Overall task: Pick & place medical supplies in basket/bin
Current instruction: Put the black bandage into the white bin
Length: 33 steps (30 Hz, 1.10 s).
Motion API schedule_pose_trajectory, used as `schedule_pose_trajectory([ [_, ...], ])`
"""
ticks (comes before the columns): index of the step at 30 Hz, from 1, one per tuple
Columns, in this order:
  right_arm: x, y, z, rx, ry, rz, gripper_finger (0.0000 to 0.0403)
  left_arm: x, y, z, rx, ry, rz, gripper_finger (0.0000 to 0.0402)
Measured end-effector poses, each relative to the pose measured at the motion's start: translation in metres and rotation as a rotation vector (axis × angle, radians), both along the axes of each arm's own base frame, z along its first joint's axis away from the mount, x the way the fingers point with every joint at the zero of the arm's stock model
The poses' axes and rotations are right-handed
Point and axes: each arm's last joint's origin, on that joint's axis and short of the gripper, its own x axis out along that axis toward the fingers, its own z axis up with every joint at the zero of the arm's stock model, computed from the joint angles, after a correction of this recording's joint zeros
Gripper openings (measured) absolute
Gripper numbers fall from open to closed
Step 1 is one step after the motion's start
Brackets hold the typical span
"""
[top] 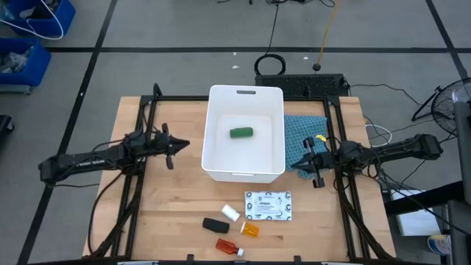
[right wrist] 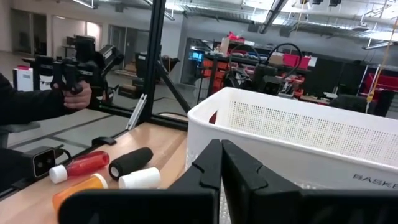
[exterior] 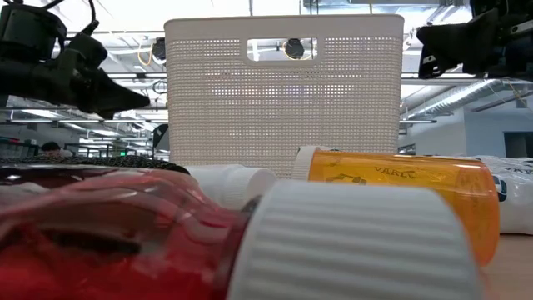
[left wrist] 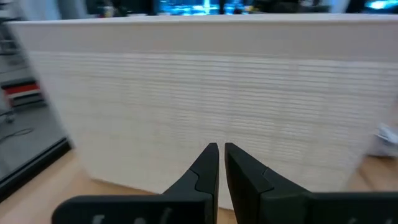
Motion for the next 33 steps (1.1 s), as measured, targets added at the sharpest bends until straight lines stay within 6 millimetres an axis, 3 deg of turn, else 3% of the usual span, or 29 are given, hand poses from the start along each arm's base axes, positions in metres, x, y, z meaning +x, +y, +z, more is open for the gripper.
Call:
schedule_pose_trajectory([
  [10, 0.0, 0.0, 0.0, 0.0, 0.001, 0.0, 0.0, 0.006, -0.031, 0.059, 0.012, -0.088, -0.15, 0.0033],
  [16, 0.0, 0.0, -0.002, -0.001, 0.019, 0.0, 0.0, 0.019, -0.051, 0.071, 0.103, 0.022, -0.072, 0.0032],
  [24, 0.0, 0.0, -0.002, -0.008, 0.024, 0.0, 0.0, 0.051, -0.1, 0.077, 0.249, 0.186, -0.279, 0.0033],
  [33, 0.0, 0.0, -0.002, -0.023, 0.017, -0.002, 0.0, 0.087, -0.161, 0.092, 0.239, 0.306, -0.383, 0.0033],
])
